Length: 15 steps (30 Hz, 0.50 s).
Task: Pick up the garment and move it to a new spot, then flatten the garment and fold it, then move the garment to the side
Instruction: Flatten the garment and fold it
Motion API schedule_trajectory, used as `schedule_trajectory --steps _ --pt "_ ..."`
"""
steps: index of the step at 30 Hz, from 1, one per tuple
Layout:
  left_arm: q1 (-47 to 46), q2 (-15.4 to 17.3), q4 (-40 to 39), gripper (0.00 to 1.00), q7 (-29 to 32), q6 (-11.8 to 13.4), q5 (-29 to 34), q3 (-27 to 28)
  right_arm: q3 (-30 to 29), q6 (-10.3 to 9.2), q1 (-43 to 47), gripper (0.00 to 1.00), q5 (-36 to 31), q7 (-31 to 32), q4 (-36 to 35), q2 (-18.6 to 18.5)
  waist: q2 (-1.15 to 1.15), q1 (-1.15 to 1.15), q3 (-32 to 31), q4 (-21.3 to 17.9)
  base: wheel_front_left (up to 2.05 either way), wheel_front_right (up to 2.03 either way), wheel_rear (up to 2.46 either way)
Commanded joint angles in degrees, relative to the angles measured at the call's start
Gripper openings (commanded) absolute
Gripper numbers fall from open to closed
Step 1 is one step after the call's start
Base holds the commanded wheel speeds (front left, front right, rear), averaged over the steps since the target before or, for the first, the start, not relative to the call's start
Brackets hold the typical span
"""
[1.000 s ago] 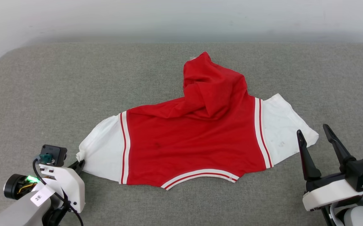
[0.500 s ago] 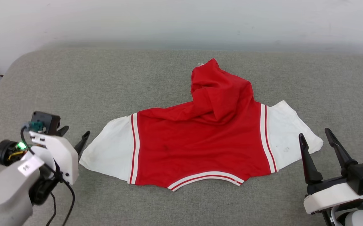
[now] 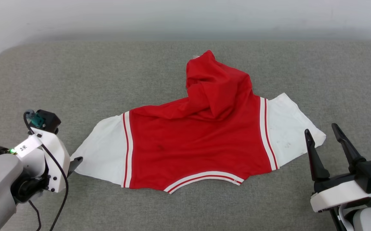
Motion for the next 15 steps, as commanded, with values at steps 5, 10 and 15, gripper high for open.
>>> schedule_trajectory --steps 5,10,15 --pt "0.93 -0.72 3.06 1.0 1.98 -1.09 -1.32 -0.66 0.03 -0.06 -1.76 1.0 -0.47 -0.14 -0.44 -0.7 0.0 0.0 2.18 -1.26 0.0 0.0 0.0" --pt "2.67 -3.26 6.22 1.0 4.93 -2.63 -2.58 -2.43 0.17 -0.06 -2.23 1.0 -0.61 -0.14 -0.39 -0.8 0.0 0.0 3.41 -1.7 0.0 0.0 0.0" --pt "3.37 -6.2 8.4 0.42 3.55 -3.95 -2.37 -3.27 -0.34 -0.07 -2.78 1.0 -0.57 -0.14 0.0 -1.26 0.0 0.0 3.47 -1.61 0.0 0.0 0.0"
